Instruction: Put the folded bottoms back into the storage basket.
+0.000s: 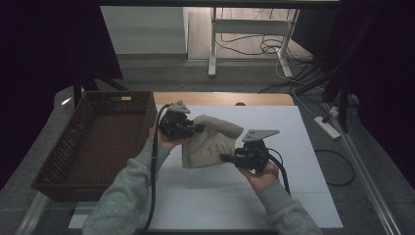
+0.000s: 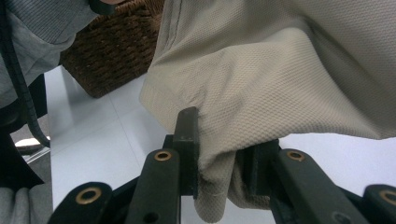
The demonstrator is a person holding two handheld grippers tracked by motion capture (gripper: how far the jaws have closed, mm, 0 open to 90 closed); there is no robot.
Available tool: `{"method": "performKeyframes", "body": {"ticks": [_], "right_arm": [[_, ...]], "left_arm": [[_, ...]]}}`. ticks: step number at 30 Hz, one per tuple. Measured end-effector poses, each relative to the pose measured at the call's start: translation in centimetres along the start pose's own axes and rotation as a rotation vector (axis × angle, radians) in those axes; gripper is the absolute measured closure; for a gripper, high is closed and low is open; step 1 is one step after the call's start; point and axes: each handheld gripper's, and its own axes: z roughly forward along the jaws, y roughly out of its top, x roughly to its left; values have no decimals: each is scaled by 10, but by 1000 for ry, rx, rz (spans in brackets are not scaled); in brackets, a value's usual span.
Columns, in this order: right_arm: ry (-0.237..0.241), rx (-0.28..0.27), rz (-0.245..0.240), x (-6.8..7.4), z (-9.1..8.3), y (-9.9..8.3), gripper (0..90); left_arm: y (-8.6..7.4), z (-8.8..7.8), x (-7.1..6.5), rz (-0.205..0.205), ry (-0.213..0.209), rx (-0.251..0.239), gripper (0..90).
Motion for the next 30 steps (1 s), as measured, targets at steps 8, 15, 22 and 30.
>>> {"method": "performKeyframes", "body": {"ticks": [8, 15, 22, 30], "right_arm": [[11, -12, -8, 3, 3, 8, 705], [22, -24, -19, 7, 7, 15, 705], [29, -33, -30, 11, 10, 22, 705], [33, -42, -37, 13, 12, 29, 705]], "left_arm": [[0, -11, 4, -10, 6, -6, 744], [1, -20, 5, -10, 15, -10, 744], [0, -26, 5, -12, 17, -16, 744], [1, -35, 8, -16, 22, -28, 744]]}}
